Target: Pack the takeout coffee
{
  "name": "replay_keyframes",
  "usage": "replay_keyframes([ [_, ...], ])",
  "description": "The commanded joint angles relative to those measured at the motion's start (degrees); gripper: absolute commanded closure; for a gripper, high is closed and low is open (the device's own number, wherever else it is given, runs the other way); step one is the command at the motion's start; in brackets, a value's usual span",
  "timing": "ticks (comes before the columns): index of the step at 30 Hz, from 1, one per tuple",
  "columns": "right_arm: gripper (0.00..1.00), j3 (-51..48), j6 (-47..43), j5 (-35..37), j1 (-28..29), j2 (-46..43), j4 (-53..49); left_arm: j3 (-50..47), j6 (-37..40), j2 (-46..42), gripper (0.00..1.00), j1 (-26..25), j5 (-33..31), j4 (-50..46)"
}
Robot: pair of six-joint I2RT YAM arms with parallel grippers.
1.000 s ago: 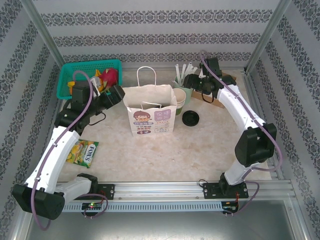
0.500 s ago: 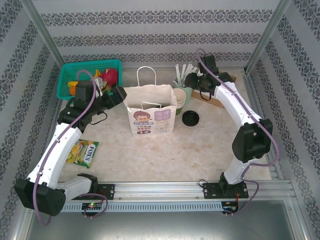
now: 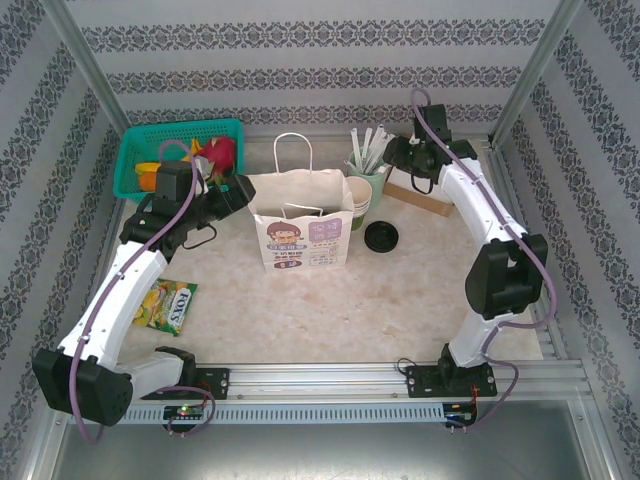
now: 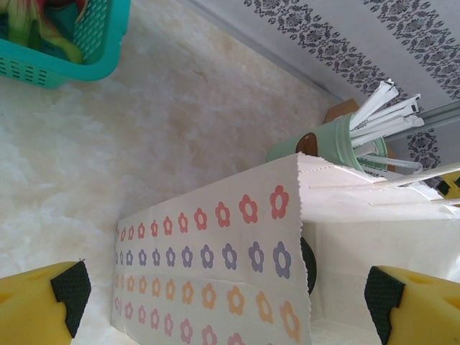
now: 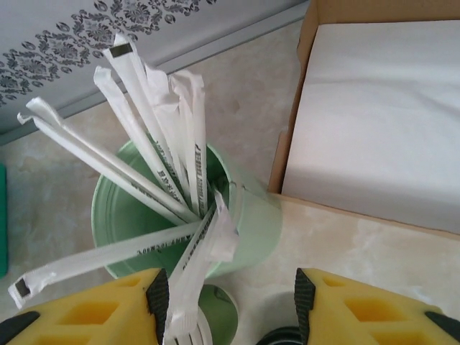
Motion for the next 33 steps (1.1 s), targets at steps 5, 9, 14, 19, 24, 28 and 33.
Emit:
replay_keyframes([
  [5, 0.55, 3.5, 0.6, -1.2, 0.1, 4.4, 0.6, -0.1, 0.9, 0.6, 0.00, 0.4, -0.9, -0.7],
  [9, 0.68, 4.2, 0.4, -0.5, 0.2, 5.5, 1.1, 0.0, 0.9, 0.8, 0.00, 0.4, -0.9, -0.6],
  [14, 0.86, 4.9, -1.5, 1.5, 0.2, 3.9, 0.4, -0.1, 1.0, 1.0, 0.00, 0.4, -0.7, -0.5],
  [19, 0.93, 3.8, -4.8, 3.3, 0.2, -1.0, -1.1, -0.3, 0.9, 1.0, 0.00, 0.4, -0.1, 0.5],
  [24, 0.99, 1.3, -7.4, 2.7, 0.2, -6.0, -1.9, -0.1, 1.1, 1.0, 0.00, 0.4, 0.7, 1.0],
  [28, 1.00, 0.0, -10.4, 2.6, 0.6, -11.2, -3.8, 0.3, 1.8, 1.2, 0.00, 0.4, 1.7, 1.5],
  [33, 1.00, -4.1, -16.4, 1.6, 1.5, -21.5, -5.7, 1.7, 2.2, 1.7, 0.00, 0.4, 0.4, 1.4],
])
